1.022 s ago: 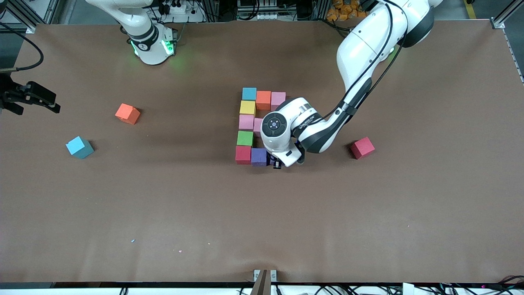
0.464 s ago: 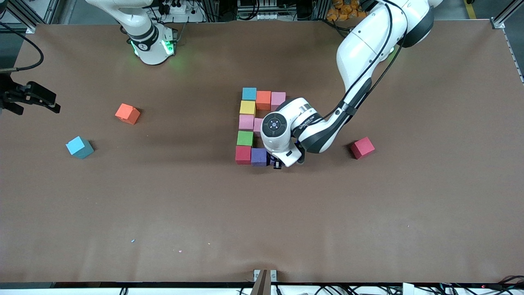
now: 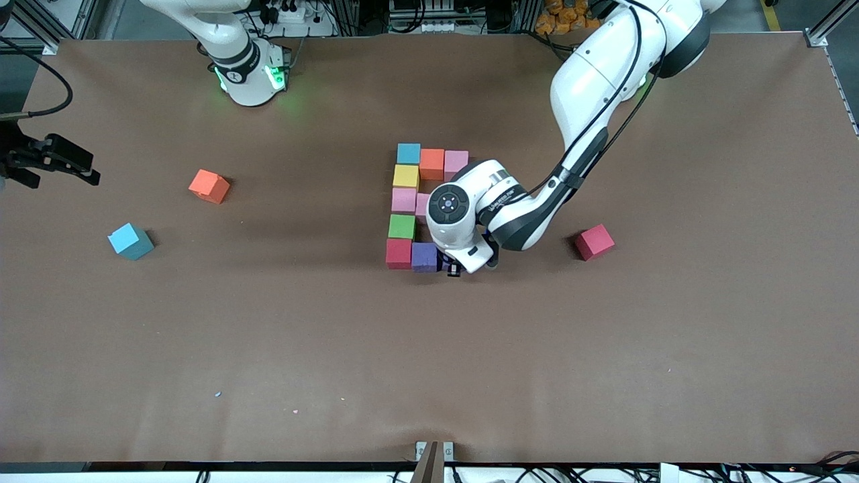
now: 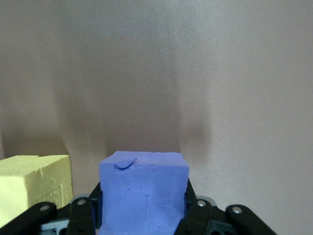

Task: Arrange 11 blocks into digit 3
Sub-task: 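Lower the purple cube beside the first purple cube with the left gripper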

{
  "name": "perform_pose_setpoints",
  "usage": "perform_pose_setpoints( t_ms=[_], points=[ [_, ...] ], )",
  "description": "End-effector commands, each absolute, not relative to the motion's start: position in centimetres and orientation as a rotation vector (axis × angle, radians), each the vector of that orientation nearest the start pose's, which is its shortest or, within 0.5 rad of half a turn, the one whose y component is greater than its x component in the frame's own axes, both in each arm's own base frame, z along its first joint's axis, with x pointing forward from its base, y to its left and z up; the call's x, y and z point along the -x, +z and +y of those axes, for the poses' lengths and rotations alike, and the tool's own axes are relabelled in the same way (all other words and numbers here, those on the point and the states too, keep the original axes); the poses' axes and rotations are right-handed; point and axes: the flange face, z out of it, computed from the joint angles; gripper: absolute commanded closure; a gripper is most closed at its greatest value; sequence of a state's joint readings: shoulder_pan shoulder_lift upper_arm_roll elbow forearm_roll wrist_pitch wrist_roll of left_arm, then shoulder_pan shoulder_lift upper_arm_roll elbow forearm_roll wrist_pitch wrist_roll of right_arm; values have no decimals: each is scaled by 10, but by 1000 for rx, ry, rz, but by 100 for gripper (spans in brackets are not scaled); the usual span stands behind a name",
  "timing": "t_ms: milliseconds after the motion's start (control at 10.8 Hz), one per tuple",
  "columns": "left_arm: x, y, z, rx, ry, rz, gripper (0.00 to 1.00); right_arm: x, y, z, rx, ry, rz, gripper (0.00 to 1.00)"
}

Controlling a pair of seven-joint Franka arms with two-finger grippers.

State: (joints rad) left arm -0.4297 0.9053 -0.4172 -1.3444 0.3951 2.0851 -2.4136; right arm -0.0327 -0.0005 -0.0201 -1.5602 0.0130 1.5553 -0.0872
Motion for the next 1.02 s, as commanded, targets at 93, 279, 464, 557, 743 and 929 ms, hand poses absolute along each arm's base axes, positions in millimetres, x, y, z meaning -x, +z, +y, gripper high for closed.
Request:
perform_pose_setpoints(
  t_ms=[93,279,464,557,743,929],
  points=[
    [-539,190,-496,2253,16,-2097,100,-551,630,-27,3117,0,-36,0],
    [-540,192,-498,2244,16,-2119,100,-551,630,-27,3117,0,-36,0],
    [-542,195,-501,2256,22,-2157,100,-551,629,-27,3117,2,-36,0],
    [-541,194,-501,2253,22,-2153,100,-550,629,-27,3117,5,-36,0],
    [-541,192,-500,2258,19,-2145,98,-550,629,-27,3117,5,-36,0],
    [-542,191,-497,2278,-2,-2122,44,-550,630,-28,3117,2,-34,0]
  ],
)
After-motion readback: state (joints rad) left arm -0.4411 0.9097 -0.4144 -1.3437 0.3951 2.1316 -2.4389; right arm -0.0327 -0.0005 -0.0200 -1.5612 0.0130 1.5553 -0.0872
